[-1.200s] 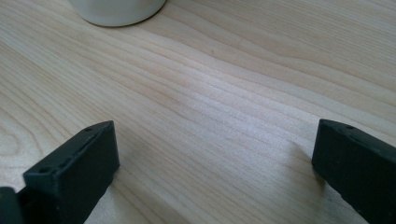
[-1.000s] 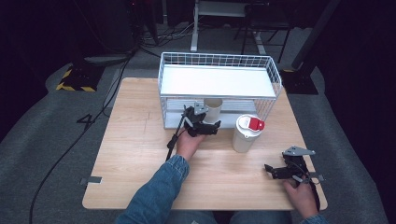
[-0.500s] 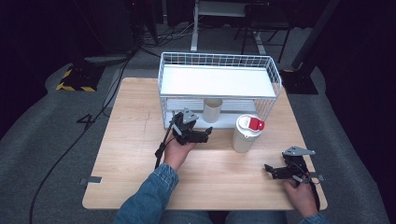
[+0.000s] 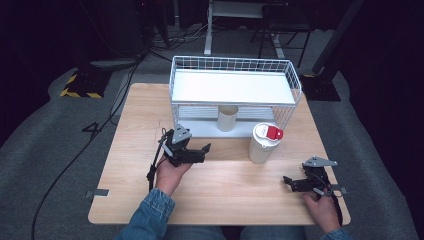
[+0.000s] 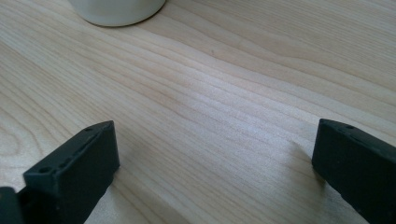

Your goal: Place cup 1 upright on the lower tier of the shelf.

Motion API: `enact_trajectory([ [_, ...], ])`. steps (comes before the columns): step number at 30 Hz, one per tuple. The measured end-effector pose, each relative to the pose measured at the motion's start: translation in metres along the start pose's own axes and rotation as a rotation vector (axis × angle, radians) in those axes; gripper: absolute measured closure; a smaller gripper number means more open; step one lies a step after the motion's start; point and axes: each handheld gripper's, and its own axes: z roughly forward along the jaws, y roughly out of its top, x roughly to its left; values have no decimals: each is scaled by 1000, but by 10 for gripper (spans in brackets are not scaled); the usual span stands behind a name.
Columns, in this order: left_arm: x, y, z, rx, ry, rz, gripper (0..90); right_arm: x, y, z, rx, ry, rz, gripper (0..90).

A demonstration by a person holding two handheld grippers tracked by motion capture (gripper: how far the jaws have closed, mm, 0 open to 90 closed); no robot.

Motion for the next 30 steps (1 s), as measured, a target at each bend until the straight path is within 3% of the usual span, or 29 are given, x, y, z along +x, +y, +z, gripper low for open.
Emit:
enact_trajectory([
  [11, 6, -18, -16, 26, -6, -9, 93, 0, 0, 0, 0, 0, 0, 7],
  [13, 7, -20, -18, 20, -14, -30, 92, 0, 0, 0, 0, 0, 0, 7],
  [15, 8, -23, -20, 33, -25, -41, 92, 0, 0, 0, 0, 0, 0, 7],
  [20, 6, -32, -26, 100, -8, -16, 92, 0, 0, 0, 0, 0, 0, 7],
  [30, 13, -56, -40, 145, 15, -34, 97, 0, 0, 0, 0, 0, 0, 7],
])
